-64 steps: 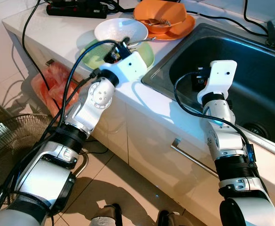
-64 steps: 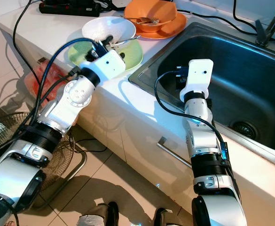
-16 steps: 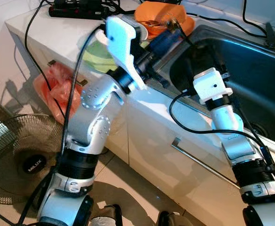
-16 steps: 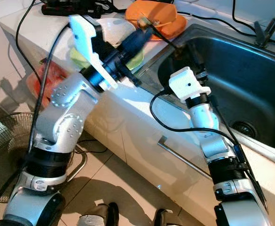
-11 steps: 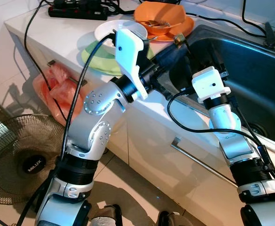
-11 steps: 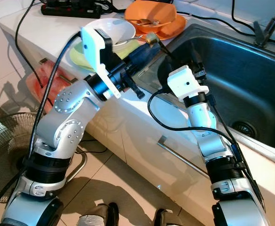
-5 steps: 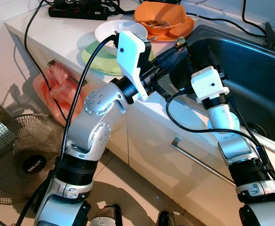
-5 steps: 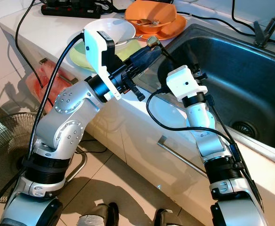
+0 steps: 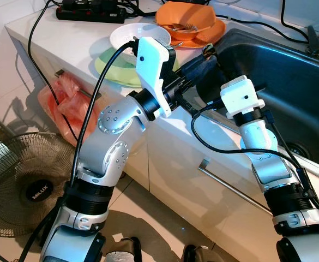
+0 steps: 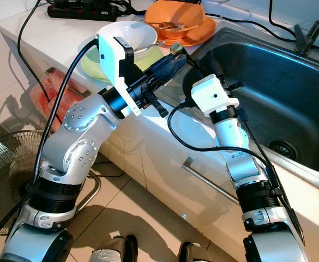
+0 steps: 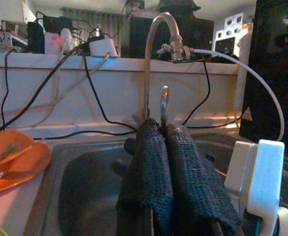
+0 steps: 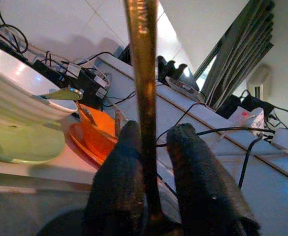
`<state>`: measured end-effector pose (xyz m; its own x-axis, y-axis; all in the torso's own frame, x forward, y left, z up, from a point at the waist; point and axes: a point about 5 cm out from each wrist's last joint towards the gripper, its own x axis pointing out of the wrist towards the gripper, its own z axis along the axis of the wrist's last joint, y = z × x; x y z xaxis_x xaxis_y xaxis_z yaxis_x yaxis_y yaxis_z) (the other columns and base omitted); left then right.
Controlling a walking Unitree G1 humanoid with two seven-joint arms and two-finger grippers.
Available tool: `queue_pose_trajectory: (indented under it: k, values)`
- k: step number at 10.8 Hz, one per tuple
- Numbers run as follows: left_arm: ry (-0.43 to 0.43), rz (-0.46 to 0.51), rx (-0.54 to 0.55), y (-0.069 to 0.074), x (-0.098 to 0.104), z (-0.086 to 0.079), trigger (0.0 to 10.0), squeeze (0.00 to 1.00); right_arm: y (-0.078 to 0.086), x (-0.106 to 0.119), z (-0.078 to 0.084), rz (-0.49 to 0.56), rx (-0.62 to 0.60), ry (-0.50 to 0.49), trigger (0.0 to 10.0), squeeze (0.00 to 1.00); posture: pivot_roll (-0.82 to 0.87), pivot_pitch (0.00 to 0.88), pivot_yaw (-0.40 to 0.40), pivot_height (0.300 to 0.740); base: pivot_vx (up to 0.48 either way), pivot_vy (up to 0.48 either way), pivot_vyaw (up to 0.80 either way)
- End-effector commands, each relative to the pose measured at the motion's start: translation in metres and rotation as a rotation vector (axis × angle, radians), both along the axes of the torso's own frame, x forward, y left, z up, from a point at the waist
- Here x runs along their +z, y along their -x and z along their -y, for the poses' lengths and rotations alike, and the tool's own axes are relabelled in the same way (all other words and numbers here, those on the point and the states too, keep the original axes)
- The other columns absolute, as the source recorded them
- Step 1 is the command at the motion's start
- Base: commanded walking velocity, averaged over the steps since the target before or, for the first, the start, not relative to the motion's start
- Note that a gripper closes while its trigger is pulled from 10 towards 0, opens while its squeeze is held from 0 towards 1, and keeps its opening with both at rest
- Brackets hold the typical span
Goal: Kitchen organization
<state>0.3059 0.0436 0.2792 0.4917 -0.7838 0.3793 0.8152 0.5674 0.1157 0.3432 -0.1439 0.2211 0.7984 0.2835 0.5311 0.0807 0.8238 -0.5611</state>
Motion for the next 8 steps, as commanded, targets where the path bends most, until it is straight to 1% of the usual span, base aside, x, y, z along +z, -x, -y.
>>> queue_pose_trajectory:
  k: [1,3,4,8]
  values:
    - [-0.014,-0.001,0.007,0.000,-0.003,0.001,10.0,0.00,0.002,0.004,0.000,0.011,0.010,-0.014,0.0,0.00,0.05,0.161,0.028,0.740,0.000,0.000,0.00]
    - [-0.040,-0.016,0.047,-0.005,-0.011,-0.001,10.0,0.00,0.002,0.003,0.001,0.006,0.009,-0.015,0.0,0.00,0.05,0.163,0.028,0.740,0.000,0.000,0.00]
    - [-0.079,-0.047,0.107,-0.012,-0.025,-0.005,10.0,0.00,0.001,0.000,0.001,-0.003,0.007,-0.014,0.0,0.00,0.05,0.163,0.028,0.740,0.000,0.000,0.00]
    - [-0.095,-0.051,0.132,-0.015,-0.029,-0.007,10.0,0.00,0.001,0.001,0.000,-0.006,0.008,-0.013,0.0,0.00,0.05,0.162,0.028,0.740,0.000,0.000,0.00]
